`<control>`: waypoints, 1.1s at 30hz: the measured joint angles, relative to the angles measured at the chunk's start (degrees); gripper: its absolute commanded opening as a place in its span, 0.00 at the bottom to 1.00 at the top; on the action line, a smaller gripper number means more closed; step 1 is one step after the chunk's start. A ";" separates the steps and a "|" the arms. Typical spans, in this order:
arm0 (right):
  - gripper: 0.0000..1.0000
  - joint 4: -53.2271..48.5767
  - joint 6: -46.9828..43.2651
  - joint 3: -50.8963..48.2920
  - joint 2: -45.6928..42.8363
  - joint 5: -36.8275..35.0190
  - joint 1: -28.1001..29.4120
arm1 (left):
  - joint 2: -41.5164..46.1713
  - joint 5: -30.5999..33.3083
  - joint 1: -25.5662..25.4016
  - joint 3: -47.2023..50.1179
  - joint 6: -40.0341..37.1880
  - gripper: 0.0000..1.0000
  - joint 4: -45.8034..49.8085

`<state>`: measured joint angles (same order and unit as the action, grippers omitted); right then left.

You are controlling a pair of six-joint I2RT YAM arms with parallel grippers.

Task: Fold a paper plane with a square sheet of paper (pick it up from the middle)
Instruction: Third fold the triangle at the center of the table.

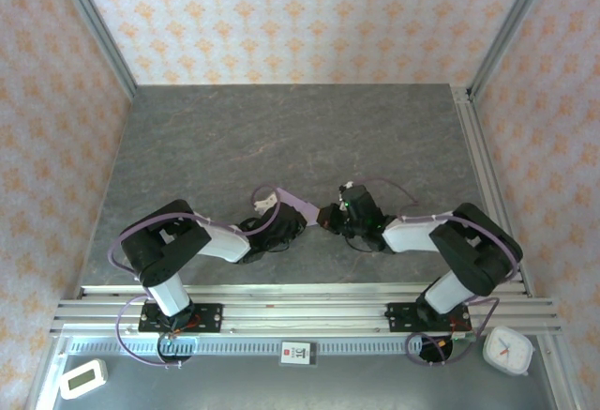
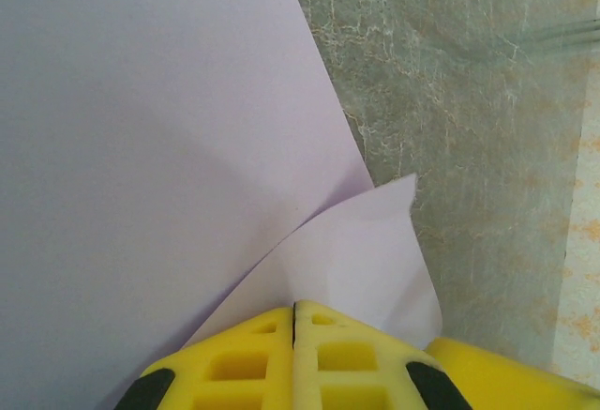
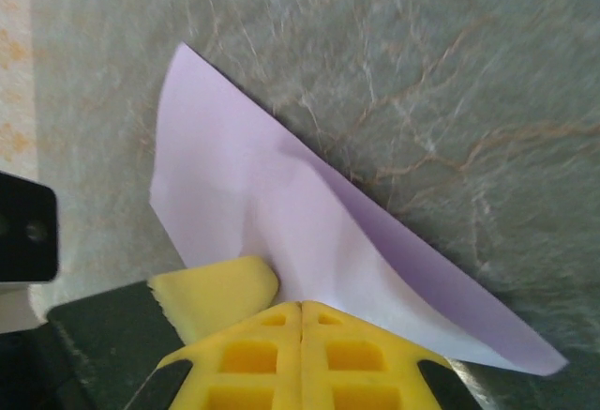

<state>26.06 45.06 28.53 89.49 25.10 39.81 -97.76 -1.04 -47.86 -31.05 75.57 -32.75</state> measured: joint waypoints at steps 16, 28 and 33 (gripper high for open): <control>0.00 -3.19 1.42 4.66 5.92 -0.42 -0.04 | 0.00 -0.26 0.81 2.34 4.46 0.00 -3.76; 0.00 -5.99 1.18 5.86 5.81 -0.07 -3.61 | -0.37 -1.57 1.53 3.10 5.66 0.00 -5.55; 0.00 -5.11 1.33 5.01 5.53 0.15 -4.02 | 0.07 -2.12 1.90 3.41 4.85 0.00 -5.79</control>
<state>20.95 46.39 33.54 95.02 25.26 35.79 -97.69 -3.16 -45.95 -27.64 80.42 -38.54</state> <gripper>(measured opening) 0.038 0.048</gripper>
